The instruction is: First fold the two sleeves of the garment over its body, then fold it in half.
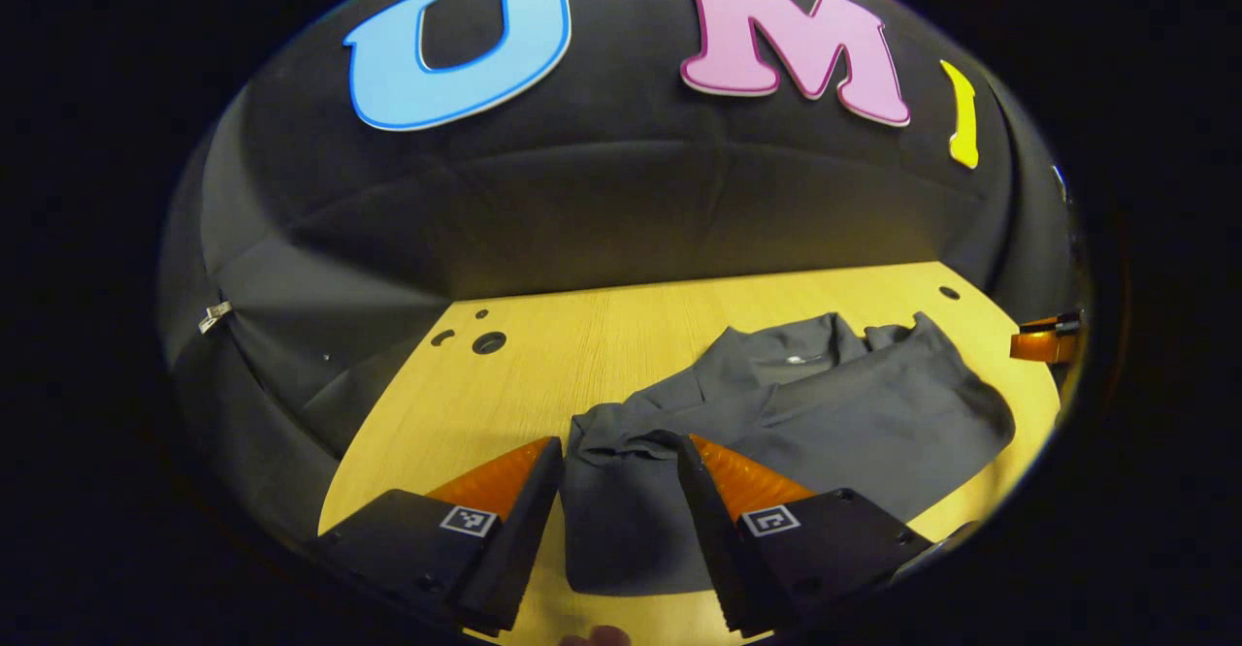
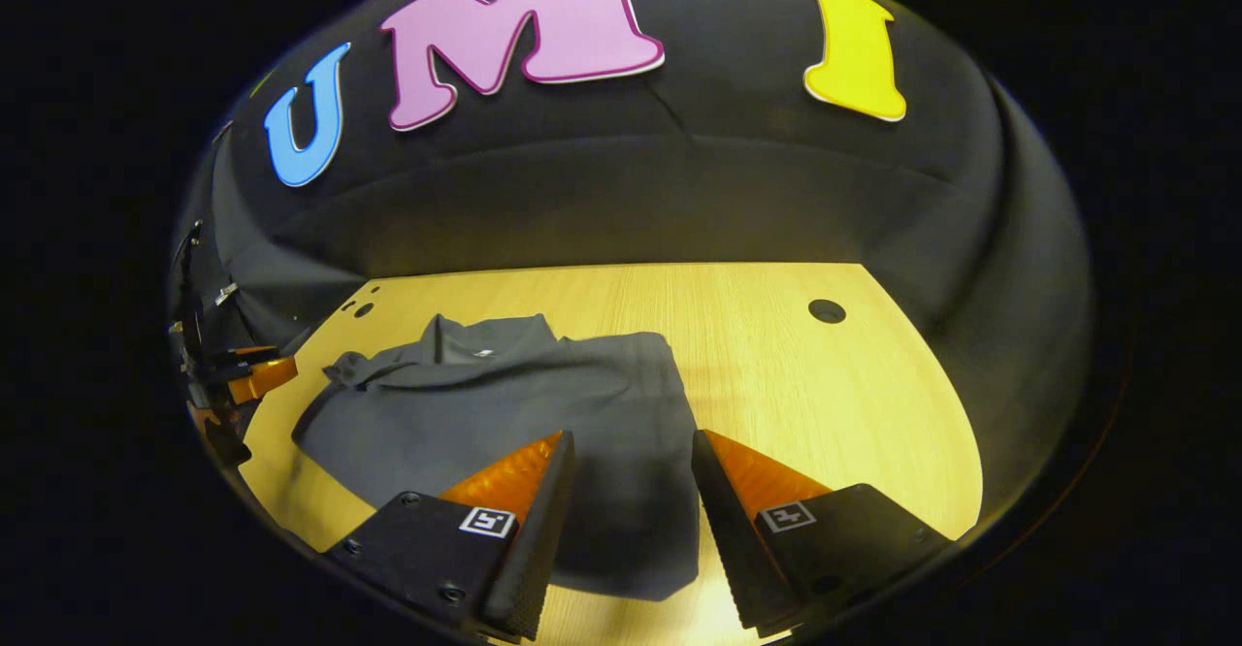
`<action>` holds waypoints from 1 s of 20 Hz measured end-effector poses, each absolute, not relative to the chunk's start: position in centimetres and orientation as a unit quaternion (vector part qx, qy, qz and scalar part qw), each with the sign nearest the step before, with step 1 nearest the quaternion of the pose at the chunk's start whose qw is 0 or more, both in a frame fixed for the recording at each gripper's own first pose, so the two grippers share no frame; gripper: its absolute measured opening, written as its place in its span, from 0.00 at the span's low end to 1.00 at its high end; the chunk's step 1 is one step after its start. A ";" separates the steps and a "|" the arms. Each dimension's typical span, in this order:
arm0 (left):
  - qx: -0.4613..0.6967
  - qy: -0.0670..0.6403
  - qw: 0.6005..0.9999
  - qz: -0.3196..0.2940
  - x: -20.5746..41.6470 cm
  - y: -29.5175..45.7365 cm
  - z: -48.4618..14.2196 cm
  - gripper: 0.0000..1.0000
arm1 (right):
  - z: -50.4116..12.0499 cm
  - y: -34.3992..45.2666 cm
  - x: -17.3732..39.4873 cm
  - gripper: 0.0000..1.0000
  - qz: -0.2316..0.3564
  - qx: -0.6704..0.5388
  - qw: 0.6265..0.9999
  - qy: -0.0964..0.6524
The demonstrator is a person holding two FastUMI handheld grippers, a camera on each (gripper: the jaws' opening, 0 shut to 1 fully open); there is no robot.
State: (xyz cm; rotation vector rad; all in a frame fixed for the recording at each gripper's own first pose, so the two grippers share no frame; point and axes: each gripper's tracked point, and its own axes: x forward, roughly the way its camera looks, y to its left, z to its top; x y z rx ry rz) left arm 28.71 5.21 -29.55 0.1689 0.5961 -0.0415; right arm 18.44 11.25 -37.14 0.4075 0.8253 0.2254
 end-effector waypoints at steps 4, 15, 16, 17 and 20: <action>0.068 0.272 0.959 -0.032 24.4 4.1 -25.8 0.76 | -33.3 11.2 15.6 0.76 0.123 0.203 0.892 0.386; 0.029 0.267 0.962 -0.046 15.2 3.3 -21.2 0.76 | -26.1 10.3 10.1 0.77 0.135 0.213 0.906 0.341; 0.021 0.270 0.962 -0.045 14.5 3.1 -21.1 0.76 | -25.8 10.4 9.6 0.77 0.140 0.210 0.906 0.340; 0.018 0.271 0.962 -0.043 13.8 3.2 -21.0 0.77 | -25.5 10.5 9.1 0.77 0.144 0.208 0.906 0.339; 0.019 0.276 0.960 -0.041 11.9 3.4 -21.4 0.77 | -25.3 10.6 7.4 0.77 0.146 0.207 0.900 0.356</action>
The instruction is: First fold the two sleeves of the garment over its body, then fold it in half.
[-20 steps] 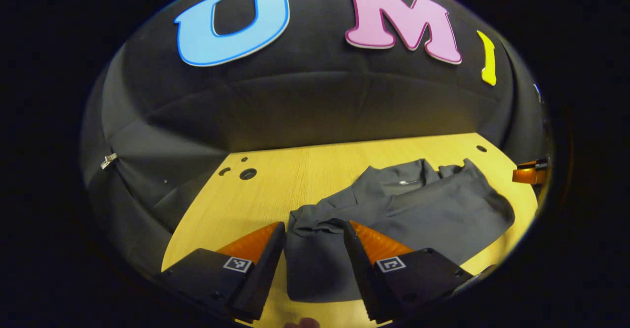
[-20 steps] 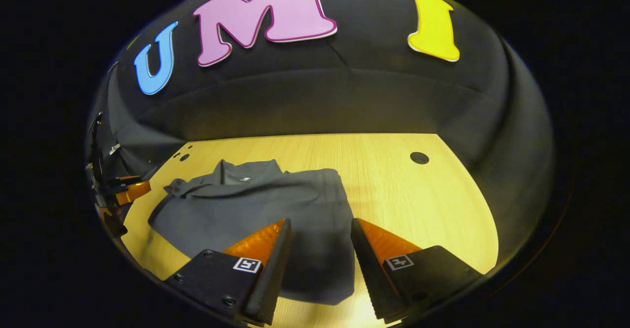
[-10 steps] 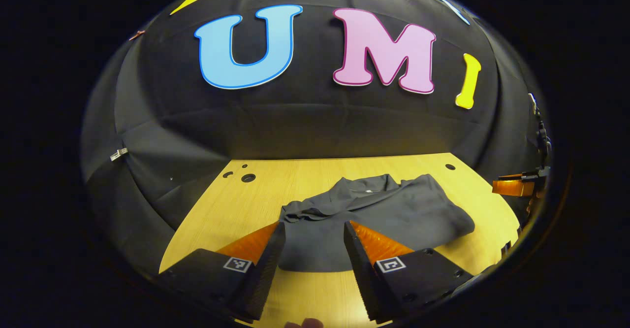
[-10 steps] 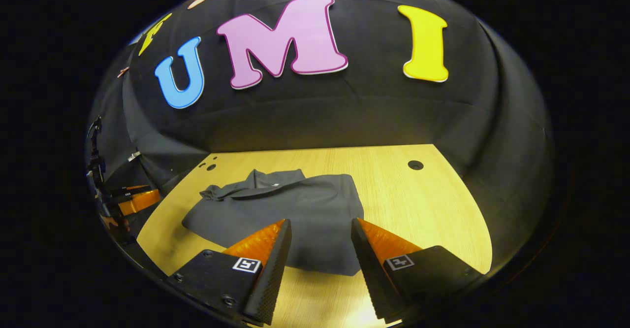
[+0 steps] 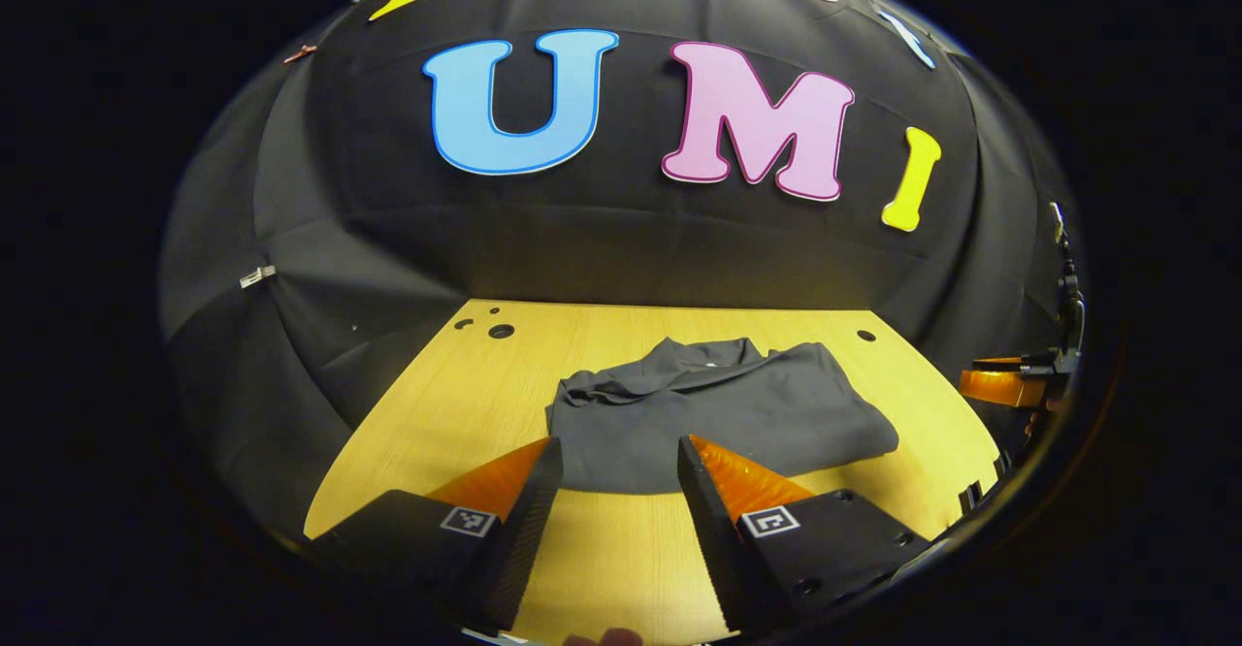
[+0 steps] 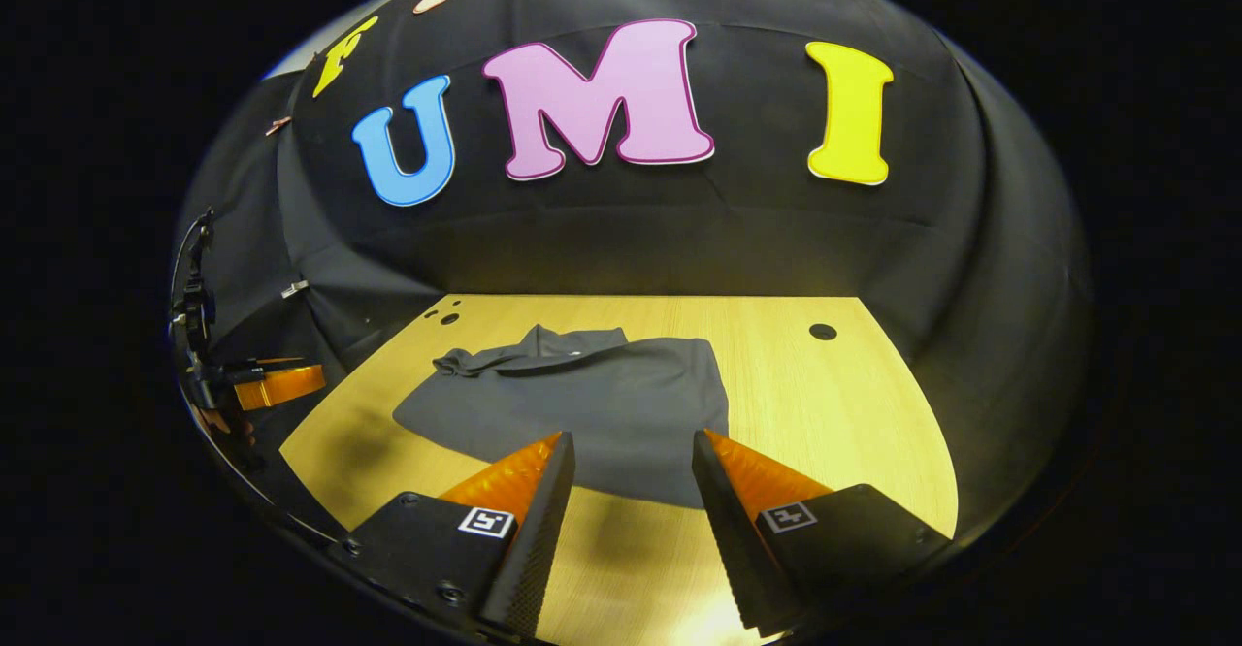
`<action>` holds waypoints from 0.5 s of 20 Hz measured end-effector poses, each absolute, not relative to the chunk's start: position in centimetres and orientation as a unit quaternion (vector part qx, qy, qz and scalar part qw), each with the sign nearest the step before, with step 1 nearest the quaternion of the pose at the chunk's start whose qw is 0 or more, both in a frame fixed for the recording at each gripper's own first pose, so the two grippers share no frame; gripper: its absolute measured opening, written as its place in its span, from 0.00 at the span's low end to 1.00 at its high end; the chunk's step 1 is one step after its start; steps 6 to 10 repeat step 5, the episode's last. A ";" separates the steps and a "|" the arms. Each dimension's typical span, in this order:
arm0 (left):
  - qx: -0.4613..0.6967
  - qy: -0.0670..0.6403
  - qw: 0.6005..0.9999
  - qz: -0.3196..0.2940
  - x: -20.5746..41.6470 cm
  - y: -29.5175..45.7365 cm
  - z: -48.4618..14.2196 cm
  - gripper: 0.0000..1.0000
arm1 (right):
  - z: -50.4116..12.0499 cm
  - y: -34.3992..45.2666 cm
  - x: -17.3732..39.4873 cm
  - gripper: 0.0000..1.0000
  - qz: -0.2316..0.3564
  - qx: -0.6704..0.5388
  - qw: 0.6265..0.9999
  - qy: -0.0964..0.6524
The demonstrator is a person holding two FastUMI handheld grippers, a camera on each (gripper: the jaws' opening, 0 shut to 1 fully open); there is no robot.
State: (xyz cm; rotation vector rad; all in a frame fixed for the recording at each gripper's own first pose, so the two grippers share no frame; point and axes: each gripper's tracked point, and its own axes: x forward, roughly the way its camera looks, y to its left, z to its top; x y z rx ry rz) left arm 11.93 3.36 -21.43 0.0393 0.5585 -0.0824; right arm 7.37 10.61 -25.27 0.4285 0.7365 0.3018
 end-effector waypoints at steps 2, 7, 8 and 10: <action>0.022 0.280 0.959 -0.032 10.9 3.8 -21.8 0.77 | -25.1 10.2 7.0 0.77 0.141 0.210 0.894 0.369; 0.007 0.287 0.957 -0.034 9.3 3.5 -22.1 0.77 | -25.7 9.8 6.3 0.77 0.129 0.202 0.892 0.384; 0.007 0.287 0.957 -0.034 9.3 3.5 -22.1 0.77 | -25.7 9.8 6.3 0.77 0.129 0.202 0.892 0.384; 0.007 0.287 0.957 -0.034 9.3 3.5 -22.1 0.77 | -25.7 9.8 6.3 0.77 0.129 0.202 0.892 0.384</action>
